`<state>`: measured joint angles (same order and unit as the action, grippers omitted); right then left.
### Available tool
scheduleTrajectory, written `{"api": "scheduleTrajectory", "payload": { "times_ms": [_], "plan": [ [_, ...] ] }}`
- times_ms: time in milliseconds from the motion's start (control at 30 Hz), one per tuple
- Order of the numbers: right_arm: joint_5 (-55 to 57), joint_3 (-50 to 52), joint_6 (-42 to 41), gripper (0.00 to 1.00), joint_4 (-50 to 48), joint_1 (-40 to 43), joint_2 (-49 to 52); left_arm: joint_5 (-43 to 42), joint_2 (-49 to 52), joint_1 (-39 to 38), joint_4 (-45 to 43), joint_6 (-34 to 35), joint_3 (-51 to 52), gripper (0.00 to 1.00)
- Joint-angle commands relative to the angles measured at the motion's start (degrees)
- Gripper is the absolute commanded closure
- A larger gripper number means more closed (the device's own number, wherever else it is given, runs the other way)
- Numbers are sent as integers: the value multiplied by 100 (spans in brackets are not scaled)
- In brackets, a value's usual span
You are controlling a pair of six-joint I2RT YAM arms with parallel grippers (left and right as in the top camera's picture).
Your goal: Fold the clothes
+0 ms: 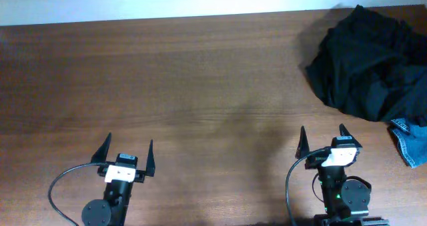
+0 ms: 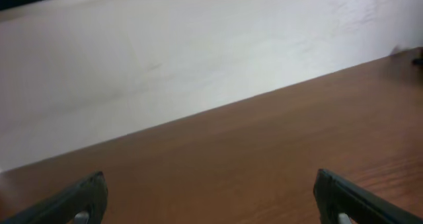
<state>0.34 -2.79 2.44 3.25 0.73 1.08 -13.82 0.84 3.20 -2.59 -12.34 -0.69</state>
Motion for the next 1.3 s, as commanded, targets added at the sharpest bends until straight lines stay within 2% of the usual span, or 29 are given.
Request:
{"api": "scheduleTrajectory", "payload": {
  "times_ms": [0, 100, 233, 433, 667, 733, 833, 1000, 1133, 1267],
  "plan": [
    [-33, -625, -208, 1, 297, -35, 170, -251, -15, 33, -39, 365, -52, 1],
    [-31, -1080, -208, 1, 605, -35, 551, -254, 120, 33, -39, 680, -245, 1],
    [-31, -1987, -208, 1, 1038, -35, 1497, -426, 835, 33, -37, 675, -953, 1],
    [-256, -4057, -205, 1, 2253, -35, 3416, -876, 2905, 33, 258, 673, -2721, 1],
    [-776, -7082, -175, 1, 4555, -35, 6030, -2175, 6181, 28, 2347, 673, -5930, 1],
    [-763, -7632, -122, 1, 4900, -35, 6568, -2350, 6922, 28, 2876, 673, -6695, 1],
    [-1008, -8295, -142, 1, 5095, -35, 7403, -2717, 7890, 28, 3220, 673, -7514, 1],
    [-986, -8546, -212, 1, 4992, 120, 7914, -2953, 8640, 28, 2957, 719, -7656, 1],
    [-844, -8673, -664, 1, 4970, 1029, 8164, -2944, 9031, 28, 3005, 645, -7656, 1],
    [-896, -8907, -745, 0, 4944, 2017, 8478, -2817, 9241, 28, 2988, 632, -7656, 0]
  ]
}}
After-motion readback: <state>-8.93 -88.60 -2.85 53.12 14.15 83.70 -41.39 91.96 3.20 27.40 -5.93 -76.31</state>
